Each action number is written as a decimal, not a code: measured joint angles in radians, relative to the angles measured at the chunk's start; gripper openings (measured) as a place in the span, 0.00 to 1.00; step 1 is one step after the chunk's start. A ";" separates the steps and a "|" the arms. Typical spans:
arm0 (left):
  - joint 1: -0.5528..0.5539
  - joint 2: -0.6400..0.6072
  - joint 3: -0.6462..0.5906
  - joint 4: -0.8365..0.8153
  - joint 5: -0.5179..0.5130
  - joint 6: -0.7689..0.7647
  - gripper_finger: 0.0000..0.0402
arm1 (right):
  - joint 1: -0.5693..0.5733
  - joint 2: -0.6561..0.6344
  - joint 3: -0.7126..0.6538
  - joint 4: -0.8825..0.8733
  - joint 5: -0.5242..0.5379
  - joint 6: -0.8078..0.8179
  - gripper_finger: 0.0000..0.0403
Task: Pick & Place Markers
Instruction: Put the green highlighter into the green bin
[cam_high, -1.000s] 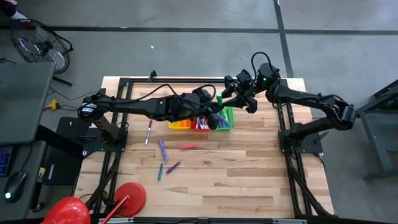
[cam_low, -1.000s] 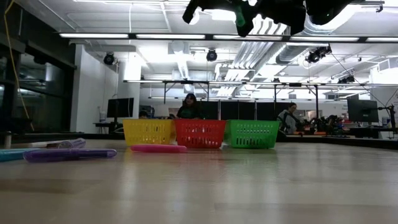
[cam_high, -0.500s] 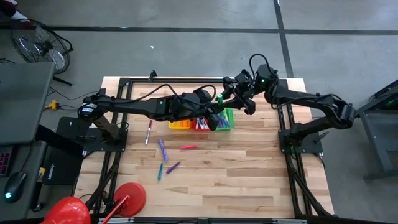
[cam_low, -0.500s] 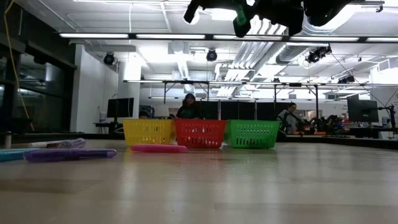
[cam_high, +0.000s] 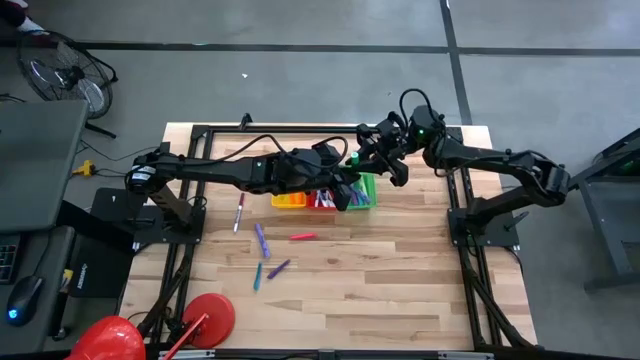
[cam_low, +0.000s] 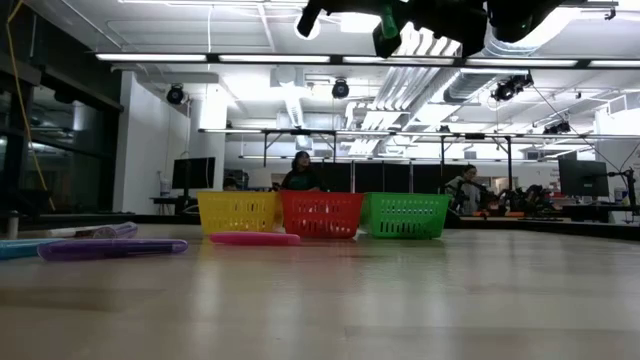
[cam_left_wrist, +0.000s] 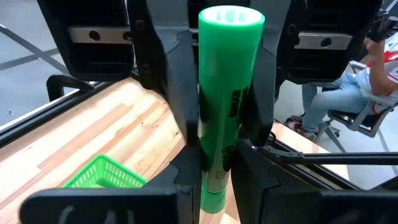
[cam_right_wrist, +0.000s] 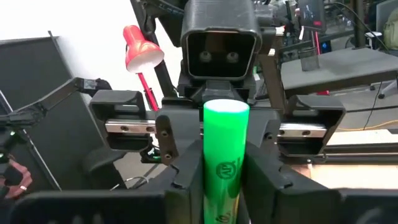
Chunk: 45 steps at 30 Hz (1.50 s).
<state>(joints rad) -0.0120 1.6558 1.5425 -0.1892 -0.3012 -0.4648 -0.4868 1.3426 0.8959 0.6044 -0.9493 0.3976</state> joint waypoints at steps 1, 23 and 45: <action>0.000 0.000 0.000 -0.001 0.000 0.001 0.14 | 0.002 0.000 0.000 0.000 0.001 -0.002 0.19; 0.000 -0.002 0.000 0.004 0.005 0.013 0.38 | 0.002 0.000 0.000 0.017 0.022 -0.016 0.15; -0.022 -0.228 -0.003 -0.675 -0.374 -0.100 0.46 | -0.205 -0.002 0.001 -0.249 0.086 -0.087 0.15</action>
<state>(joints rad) -0.0342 1.4282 1.5400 -0.8643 -0.6754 -0.5647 -0.6918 1.3407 0.8970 0.3557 -0.8631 0.3103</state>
